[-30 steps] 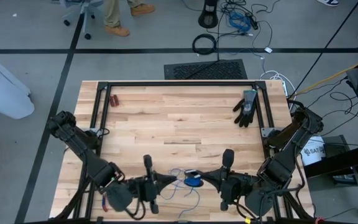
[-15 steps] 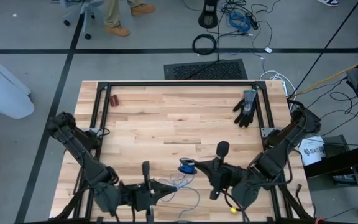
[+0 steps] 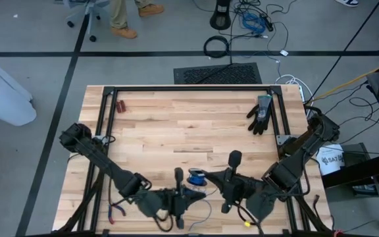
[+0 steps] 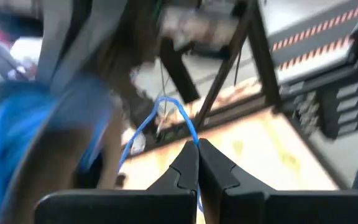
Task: Coil cords
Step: Uncoil the blue wire from the spool
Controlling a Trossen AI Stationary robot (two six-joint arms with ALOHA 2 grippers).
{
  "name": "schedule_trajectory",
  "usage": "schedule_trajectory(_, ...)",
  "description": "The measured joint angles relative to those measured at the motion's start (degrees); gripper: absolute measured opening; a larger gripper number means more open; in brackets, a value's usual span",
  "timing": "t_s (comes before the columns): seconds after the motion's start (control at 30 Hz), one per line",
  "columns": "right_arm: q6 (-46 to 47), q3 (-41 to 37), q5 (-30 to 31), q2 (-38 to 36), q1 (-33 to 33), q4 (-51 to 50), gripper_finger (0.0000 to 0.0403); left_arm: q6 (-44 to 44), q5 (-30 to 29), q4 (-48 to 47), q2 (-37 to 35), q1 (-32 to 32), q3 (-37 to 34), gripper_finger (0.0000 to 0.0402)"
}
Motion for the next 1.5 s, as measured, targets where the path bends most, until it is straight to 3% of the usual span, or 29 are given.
schedule_trajectory(0.17, 0.04, 1.17, 0.82, -1.58, 4.22, -0.7, 0.0, -0.11, -0.01, -7.88, 0.0, 0.7, 0.0, 0.0002)
schedule_trajectory(0.4, -0.86, 1.2, 6.13, -2.12, 9.01, -0.82, 0.0, 0.33, -2.31, -10.62, -0.29, 0.35, 0.0, 0.0002)
schedule_trajectory(0.77, -1.23, 1.2, 7.84, -2.39, 11.77, -0.9, 0.0, -4.8, -22.39, -26.27, -4.89, -3.97, 0.02, 0.0002)
schedule_trajectory(0.87, -1.27, 1.2, 7.81, -2.41, 11.77, -0.98, 0.0, -7.3, -25.58, -28.95, -7.04, -6.17, 0.02, 0.0002)
schedule_trajectory(1.07, 0.03, 1.2, 7.58, -2.4, 10.88, -3.17, 0.0, -7.67, -27.62, -27.79, -11.02, -12.26, 0.02, 0.0002)
schedule_trajectory(1.27, 5.54, 1.2, 6.96, -2.41, 9.65, -9.1, 0.0, -6.24, -38.11, -24.55, -12.35, -18.76, 0.04, 0.0002)
schedule_trajectory(1.5, 8.02, 1.2, 1.17, -2.41, 7.15, -12.04, 0.0, 2.41, -49.39, -9.13, -12.33, -22.6, 0.04, 0.0002)
